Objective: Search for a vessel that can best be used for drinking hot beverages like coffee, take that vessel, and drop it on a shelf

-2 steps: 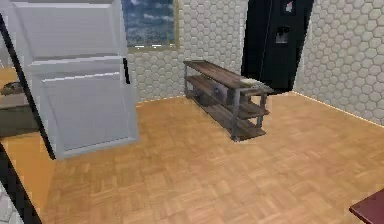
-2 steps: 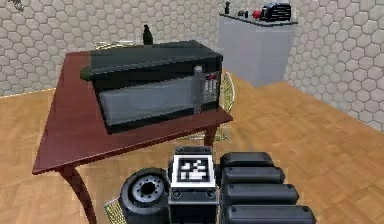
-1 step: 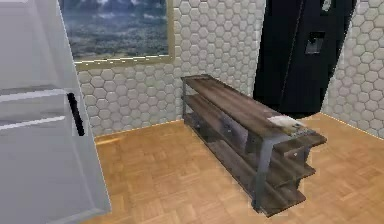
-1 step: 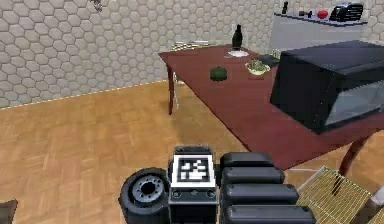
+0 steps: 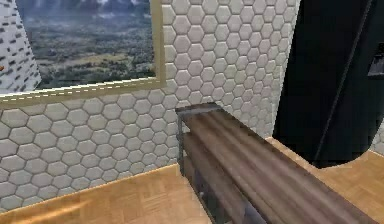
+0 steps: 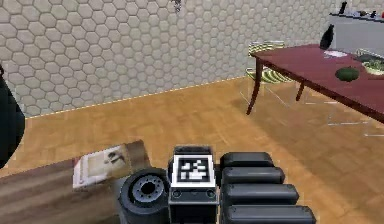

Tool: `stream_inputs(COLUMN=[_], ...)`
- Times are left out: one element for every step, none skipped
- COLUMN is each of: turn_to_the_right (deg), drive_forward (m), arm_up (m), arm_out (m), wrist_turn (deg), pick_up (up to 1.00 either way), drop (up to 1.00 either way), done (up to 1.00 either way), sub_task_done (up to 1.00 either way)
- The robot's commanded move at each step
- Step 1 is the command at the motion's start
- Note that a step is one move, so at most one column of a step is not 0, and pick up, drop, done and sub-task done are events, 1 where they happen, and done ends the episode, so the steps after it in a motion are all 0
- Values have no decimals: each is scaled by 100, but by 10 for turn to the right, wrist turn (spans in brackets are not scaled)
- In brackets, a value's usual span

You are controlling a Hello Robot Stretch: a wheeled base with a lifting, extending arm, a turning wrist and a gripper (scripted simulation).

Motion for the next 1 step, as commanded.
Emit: stream_inputs(turn_to_the_right=[90], drive_forward=[0], arm_up=[0], arm_out=[0], wrist_turn=[0], pick_up=[0], drop=[0], done=[0], sub_task_done=[0])
